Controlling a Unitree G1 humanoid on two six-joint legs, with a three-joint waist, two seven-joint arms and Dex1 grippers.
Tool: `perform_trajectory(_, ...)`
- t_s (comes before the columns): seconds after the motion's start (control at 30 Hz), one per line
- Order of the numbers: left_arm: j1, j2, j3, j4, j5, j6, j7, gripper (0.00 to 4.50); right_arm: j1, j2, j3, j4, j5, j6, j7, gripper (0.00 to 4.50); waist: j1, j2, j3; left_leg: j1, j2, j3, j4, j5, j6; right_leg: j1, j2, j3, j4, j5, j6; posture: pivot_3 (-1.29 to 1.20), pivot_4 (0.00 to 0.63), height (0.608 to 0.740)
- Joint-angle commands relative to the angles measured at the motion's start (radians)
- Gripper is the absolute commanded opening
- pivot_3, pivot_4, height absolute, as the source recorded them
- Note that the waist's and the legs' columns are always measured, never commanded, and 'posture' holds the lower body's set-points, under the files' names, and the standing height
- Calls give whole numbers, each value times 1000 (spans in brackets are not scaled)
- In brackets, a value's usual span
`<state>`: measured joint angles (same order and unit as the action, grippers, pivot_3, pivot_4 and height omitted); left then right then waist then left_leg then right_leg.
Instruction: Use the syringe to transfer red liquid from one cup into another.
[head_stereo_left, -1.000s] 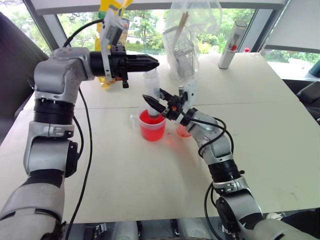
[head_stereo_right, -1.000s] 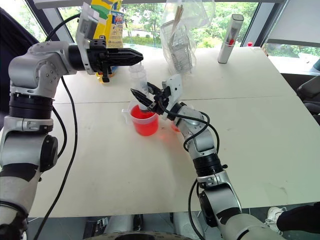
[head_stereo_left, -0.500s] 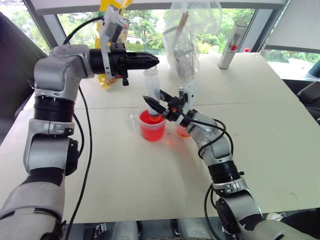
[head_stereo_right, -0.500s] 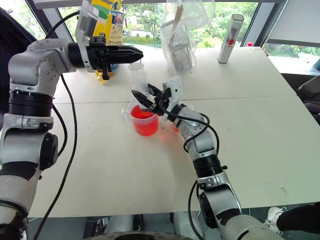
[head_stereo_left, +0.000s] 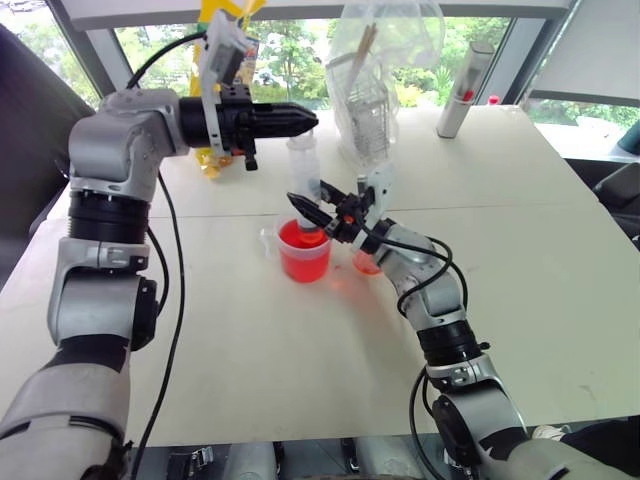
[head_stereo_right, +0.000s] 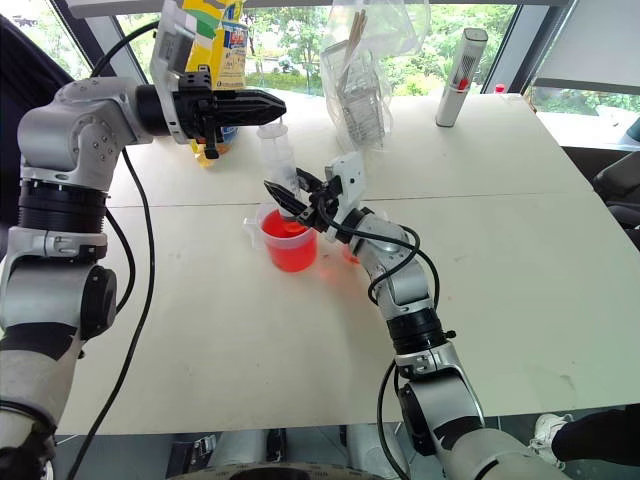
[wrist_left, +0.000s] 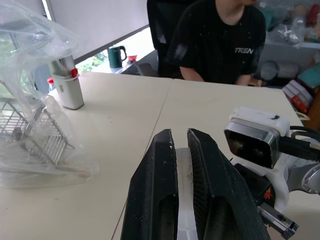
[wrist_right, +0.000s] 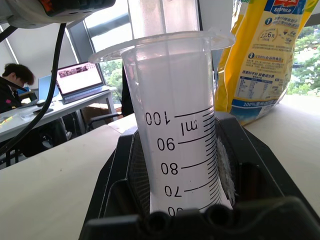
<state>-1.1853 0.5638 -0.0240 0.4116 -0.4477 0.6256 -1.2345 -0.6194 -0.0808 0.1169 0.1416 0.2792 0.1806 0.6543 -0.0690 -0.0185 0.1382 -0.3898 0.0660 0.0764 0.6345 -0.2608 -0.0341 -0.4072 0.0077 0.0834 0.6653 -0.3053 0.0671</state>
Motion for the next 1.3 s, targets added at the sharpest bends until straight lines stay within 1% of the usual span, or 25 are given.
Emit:
perform_trajectory(0.03, -67, 11, 69, -48, -24, -48, 25, 25, -4, -10, 30, -18, -15, 3, 23, 1409, 0, 0, 0, 0, 0, 0, 0, 0, 0, 0, 0, 0, 0, 0, 0, 0, 150, 739)
perform_trajectory(0.17, -52, 15, 64, -68, -29, -36, 15, 25, -16, -19, 31, -41, -20, -4, 16, 1409, 0, 0, 0, 0, 0, 0, 0, 0, 0, 0, 0, 0, 0, 0, 0, 0, 150, 739)
perform_trajectory(0.23, -43, 17, 61, -80, -31, -27, 13, 915, -27, -27, 30, -50, -29, -14, 14, 1409, -1, 0, 0, 0, 0, 0, 0, 0, 0, 0, 0, 0, 0, 0, 0, 0, 150, 739)
perform_trajectory(0.27, -40, 17, 61, -85, -32, -25, 13, 1223, -30, -28, 29, -52, -31, -16, 13, 1409, -1, 0, 0, 0, 0, 0, 0, 0, 0, 0, 0, 0, 0, 0, 0, 0, 150, 739)
perform_trajectory(0.33, -35, 18, 61, -93, -34, -21, 14, 2222, -37, -31, 28, -55, -32, -17, 12, 1409, 0, 0, 0, 0, 0, 0, 0, 0, 0, 0, 0, 0, 0, 0, 0, 0, 150, 739)
perform_trajectory(0.37, -31, 20, 62, -97, -34, -19, 15, 2648, -42, -33, 26, -57, -33, -19, 11, 1409, 0, 0, 0, 0, 0, 0, 0, 0, 0, 0, 0, 0, 0, 0, 0, 0, 150, 739)
perform_trajectory(0.47, -23, 25, 64, -104, -31, -14, 19, 4226, -57, -36, 19, -64, -32, -20, 8, 1409, 0, 0, 0, 0, 0, 0, 0, 1, -1, 0, 0, 0, 0, 0, 0, 0, 150, 739)
perform_trajectory(0.5, -21, 27, 65, -105, -31, -14, 20, 4459, -60, -36, 17, -66, -31, -20, 7, 1409, 0, 0, 0, 0, 0, 0, 0, 1, -1, 0, 0, 0, 0, 0, 0, 0, 150, 739)
perform_trajectory(0.63, -17, 44, 80, -101, -37, -5, 28, 4459, -71, -36, 10, -78, -25, -14, 2, 1409, 0, 0, 0, 0, 0, 0, 0, 1, -1, 0, 0, 0, 0, 0, 0, 0, 150, 739)
perform_trajectory(0.77, -10, 92, 101, -77, -28, -14, 28, 4459, -71, -38, 3, -108, -15, 2, -5, 1409, -1, 0, 0, 0, 0, 0, 0, 1, -1, 0, 0, 0, 0, 0, 0, 0, 150, 739)
perform_trajectory(0.97, -25, 154, 83, 46, 28, -90, 8, 4459, -61, -44, -21, -198, 42, 95, -19, 1409, 1, 0, 0, 0, 0, 0, 0, 1, -1, 0, 0, -1, 0, 0, 0, 0, 150, 739)
perform_trajectory(1.1, -17, 140, 68, 79, 28, -111, -19, 4459, -83, -57, -61, -270, 87, 185, -59, 1409, 3, 0, 0, -1, 0, 0, 0, 1, -1, 0, -1, -1, 0, 0, 0, 0, 150, 739)
perform_trajectory(1.3, -10, 50, 26, 124, 49, -160, -44, 4459, -139, -142, -192, -413, 175, 330, -145, 1409, 15, 0, 0, -1, 0, 0, 0, 1, -1, 0, -1, -1, 0, 0, 0, 0, 150, 739)
